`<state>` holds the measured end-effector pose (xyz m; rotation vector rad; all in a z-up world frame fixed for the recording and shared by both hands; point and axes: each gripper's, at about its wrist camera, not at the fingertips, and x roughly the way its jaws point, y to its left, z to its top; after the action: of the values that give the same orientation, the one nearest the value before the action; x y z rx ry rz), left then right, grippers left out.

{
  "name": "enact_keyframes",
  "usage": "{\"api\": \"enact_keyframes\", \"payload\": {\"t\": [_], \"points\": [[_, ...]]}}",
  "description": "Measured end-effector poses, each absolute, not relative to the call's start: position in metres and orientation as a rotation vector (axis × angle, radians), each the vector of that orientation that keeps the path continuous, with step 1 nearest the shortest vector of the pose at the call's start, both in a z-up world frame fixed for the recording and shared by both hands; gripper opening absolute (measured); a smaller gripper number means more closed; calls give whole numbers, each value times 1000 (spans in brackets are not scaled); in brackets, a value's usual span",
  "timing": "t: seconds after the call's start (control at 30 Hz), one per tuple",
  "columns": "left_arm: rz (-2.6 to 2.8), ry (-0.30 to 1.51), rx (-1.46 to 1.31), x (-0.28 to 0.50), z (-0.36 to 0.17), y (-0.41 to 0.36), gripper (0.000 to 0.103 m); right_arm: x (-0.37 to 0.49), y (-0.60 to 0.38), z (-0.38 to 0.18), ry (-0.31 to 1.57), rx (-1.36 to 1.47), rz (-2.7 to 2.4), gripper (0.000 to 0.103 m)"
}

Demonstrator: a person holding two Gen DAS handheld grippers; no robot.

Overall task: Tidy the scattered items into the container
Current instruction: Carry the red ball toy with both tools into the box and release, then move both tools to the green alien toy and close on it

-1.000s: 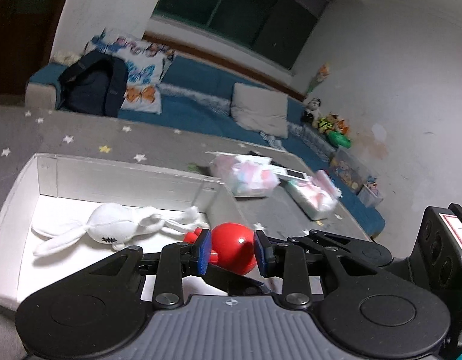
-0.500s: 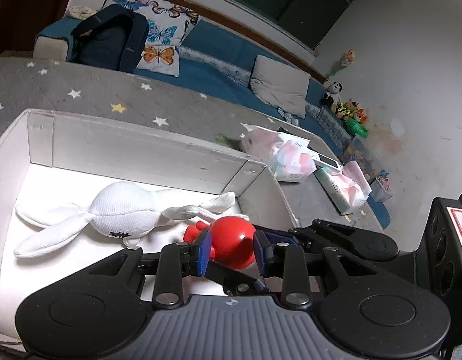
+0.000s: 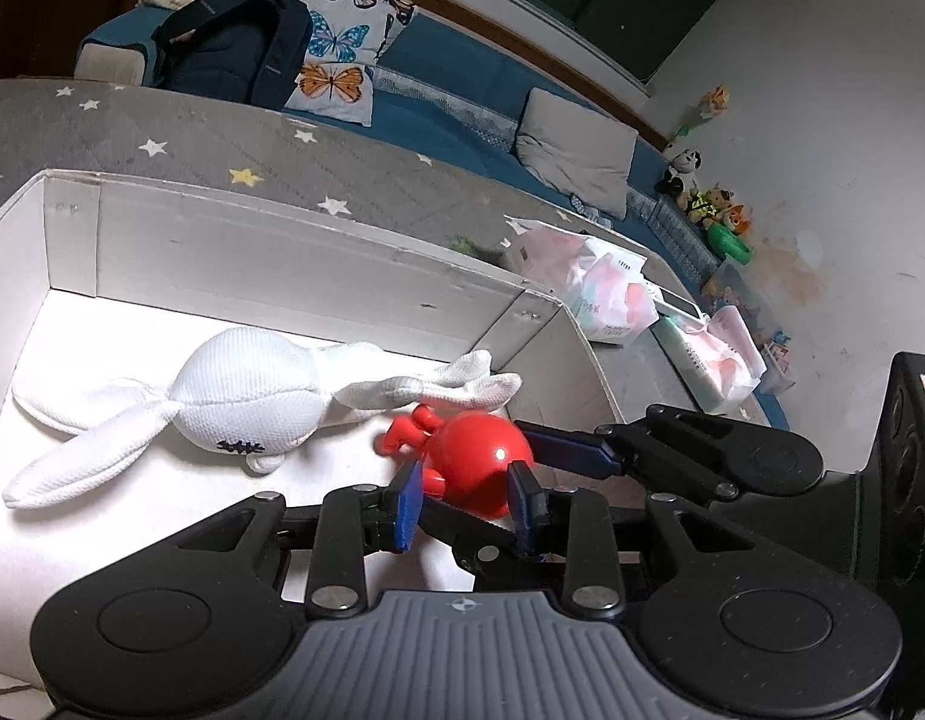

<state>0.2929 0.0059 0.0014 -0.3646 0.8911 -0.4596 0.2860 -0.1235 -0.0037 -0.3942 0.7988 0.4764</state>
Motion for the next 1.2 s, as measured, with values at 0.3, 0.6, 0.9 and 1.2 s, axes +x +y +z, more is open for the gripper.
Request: {"api": "enact_keyframes", "payload": {"t": [0.3, 0.6, 0.9, 1.2], "points": [[-462, 846, -343, 283, 11, 6, 32, 279, -130, 2, 770, -358, 472, 56], [-446, 784, -325, 256, 28, 9, 32, 254, -144, 23, 702, -301, 464, 66], [-434, 699, -306, 217, 47, 15, 32, 208, -154, 45, 570, -262, 444, 79], [-413, 627, -319, 168, 56, 31, 32, 154, -163, 54, 456, -235, 440, 93]]}}
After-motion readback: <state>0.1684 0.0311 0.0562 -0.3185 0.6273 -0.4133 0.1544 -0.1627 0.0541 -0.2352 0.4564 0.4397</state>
